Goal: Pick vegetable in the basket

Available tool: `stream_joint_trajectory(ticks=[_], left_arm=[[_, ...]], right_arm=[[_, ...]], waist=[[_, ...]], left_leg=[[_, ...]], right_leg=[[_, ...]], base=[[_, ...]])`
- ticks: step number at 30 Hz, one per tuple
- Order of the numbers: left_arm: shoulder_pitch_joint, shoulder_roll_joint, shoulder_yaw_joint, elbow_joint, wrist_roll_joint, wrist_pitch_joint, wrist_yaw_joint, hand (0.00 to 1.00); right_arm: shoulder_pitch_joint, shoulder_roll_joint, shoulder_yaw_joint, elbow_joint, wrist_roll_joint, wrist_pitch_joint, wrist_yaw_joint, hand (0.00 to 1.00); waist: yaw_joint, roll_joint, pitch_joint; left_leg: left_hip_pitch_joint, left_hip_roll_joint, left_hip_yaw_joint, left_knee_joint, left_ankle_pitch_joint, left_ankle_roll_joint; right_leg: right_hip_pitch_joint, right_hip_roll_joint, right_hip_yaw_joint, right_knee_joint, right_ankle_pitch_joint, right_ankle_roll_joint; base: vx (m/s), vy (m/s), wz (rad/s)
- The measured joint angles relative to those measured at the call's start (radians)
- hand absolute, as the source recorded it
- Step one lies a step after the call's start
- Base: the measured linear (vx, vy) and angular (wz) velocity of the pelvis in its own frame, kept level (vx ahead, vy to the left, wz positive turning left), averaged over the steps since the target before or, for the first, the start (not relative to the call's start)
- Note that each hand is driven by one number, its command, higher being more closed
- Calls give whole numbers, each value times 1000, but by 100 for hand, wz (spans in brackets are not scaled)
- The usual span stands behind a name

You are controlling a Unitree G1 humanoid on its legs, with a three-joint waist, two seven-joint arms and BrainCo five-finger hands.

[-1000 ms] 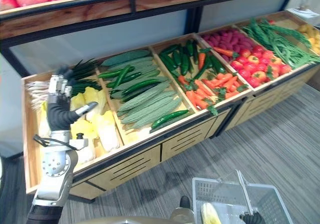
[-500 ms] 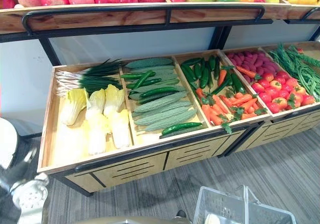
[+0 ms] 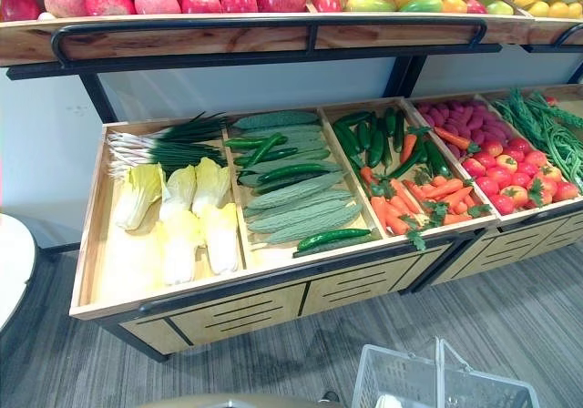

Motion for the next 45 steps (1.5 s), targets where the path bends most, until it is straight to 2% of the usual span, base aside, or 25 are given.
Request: stream_joint_trajectory(ticks=[2, 4, 5, 7, 8, 10, 14, 17, 22, 29, 32, 33, 35, 38, 40, 41, 42, 43, 44, 45], left_arm=[[0, -4, 0, 35, -37, 6, -93, 0], [0, -8, -26, 62, -38, 4, -228, 0], [0, -8, -41, 62, -37, 3, -262, 0], [0, -8, -133, 61, -36, -9, -404, 0], [0, -9, -155, 61, -36, -11, -433, 0], [-10, -10, -237, 61, -39, -31, -539, 0], [-10, -13, -319, 64, -38, -48, -632, 0], [-12, -14, -363, 84, -38, -48, -667, 0], [-10, -13, -397, 89, -38, -48, -673, 0], [-10, -11, -433, 88, -36, -48, -671, 0], [-10, -10, -464, 82, 39, -68, -672, 0], [-12, -9, -488, 70, 85, -78, -674, 0], [-22, -4, -521, 56, 103, -83, -677, 0], [-34, 23, -543, 48, 104, -65, -695, 0], [-29, 39, -540, 31, 131, -46, -707, 0], [-8, 41, -525, 15, 134, -40, -712, 0], [-5, 41, -512, 1, 133, -40, -713, 0], [-6, 49, -500, -5, 128, -39, -711, 0], [-11, 65, -490, -6, 120, -32, -703, 0], [-18, 78, -483, -8, 120, -29, -699, 0]], right_arm=[[-1, 0, 3, 0, -1, -2, 0, 100], [-1, -1, 11, 1, -3, -4, 0, 100], [-1, 0, 14, 1, -3, -5, 0, 100], [0, -1, 40, 1, -15, -7, -5, 100], [-1, 0, 45, 1, -17, -8, -5, 100], [-1, 1, 62, 1, -22, -11, -13, 100], [-3, 4, 82, 1, -24, -13, -43, 100], [-6, 4, 81, 1, -24, -19, -46, 100], [-6, 4, 81, 1, -22, -20, -46, 100], [-8, 7, 80, -2, -19, -17, -42, 100], [-15, 7, 77, -22, -9, -2, -39, 100], [-15, 9, 77, -44, 8, 3, -38, 100], [-4, 13, 76, -69, 20, 6, -38, 100], [4, 40, 76, -98, 22, 8, -38, 100], [3, 52, 79, -112, 19, 2, -31, 100], [-21, 49, 88, -128, 8, -3, -16, 100], [-48, 48, 93, -129, 3, -4, -4, 100], [-58, 47, 95, -125, 1, -6, 1, 100], [-67, 48, 103, -104, 3, -10, 1, 100], [-74, 48, 112, -97, 7, -12, 1, 100]], waist=[[1, 0, 0], [0, 3, 3], [0, 5, 4], [0, 4, 8], [0, 5, 9], [-1, 8, 11], [1, 17, 14], [-1, 19, 19], [0, 33, 31], [0, 32, 37], [-1, 34, 61], [-1, 31, 71], [-1, 21, 83], [-5, -2, 99], [-2, 1, 104], [5, 51, 110], [1, 42, 125], [-5, 42, 138], [-2, 15, 142], [-6, -8, 146]], left_leg=[[5, 0, 12, 0, 0, 0], [12, 0, 18, -2, 0, -1], [12, 0, 18, -2, 0, -1], [12, 0, 21, -2, 0, -1], [12, 0, 21, -2, 0, -1], [12, 2, 24, -4, -1, -2], [14, 10, 41, -4, -5, -8], [13, 12, 46, -6, -5, -9], [17, 14, 51, -15, -3, -13], [38, 17, 82, -21, -5, -20], [44, 23, 103, 23, -35, -18], [34, 26, 109, 56, -58, -15], [22, 23, 124, 102, -86, -8], [12, 19, 158, 143, -115, 8], [11, 35, 223, 162, -120, 14], [4, 76, 304, 152, -108, 35], [4, 92, 342, 149, -107, 36], [4, 95, 375, 150, -104, 37], [-9, 116, 434, 217, -119, 57], [-20, 121, 454, 269, -130, 56]], right_leg=[[-4, 2, 11, 0, 1, 2], [-2, 3, 18, 0, 1, 2], [-3, 3, 19, 0, 1, 2], [-3, 3, 22, 0, 1, 2], [-3, 3, 22, 0, 1, 2], [-4, 5, 25, 0, 1, 2], [-14, 15, 42, 0, 1, 2], [-19, 19, 49, 0, 1, 2], [-21, 24, 52, 0, 1, 2], [-22, 33, 76, 0, 0, 1], [-53, 24, 107, 84, -45, 9], [-83, 12, 120, 149, -73, 17], [-116, -7, 137, 210, -88, 24], [-144, -24, 161, 233, -65, 45], [-175, 2, 144, 211, 39, 36], [-183, 43, 111, 154, 137, 3], [-219, 36, 5, 312, 21, -87], [-248, 8, -70, 497, -97, -114], [-250, -28, -136, 655, -172, -130], [-258, -27, -159, 644, -146, -154]], base=[[-23, -15, -15], [-21, -15, -10], [-25, -18, -5], [0, 0, 0], [-26, -20, -3], [-25, -22, -4], [-13, -30, -12], [-4, -23, -7], [0, -4, -1], [-11, -26, -12], [-32, -7, -23], [-55, 12, -20], [-48, 31, -22], [-66, 69, -31], [-132, 103, -83], [-183, 104, -117], [-181, 83, -128], [-127, 40, -126], [-45, 11, -117], [-53, 2, -134]])
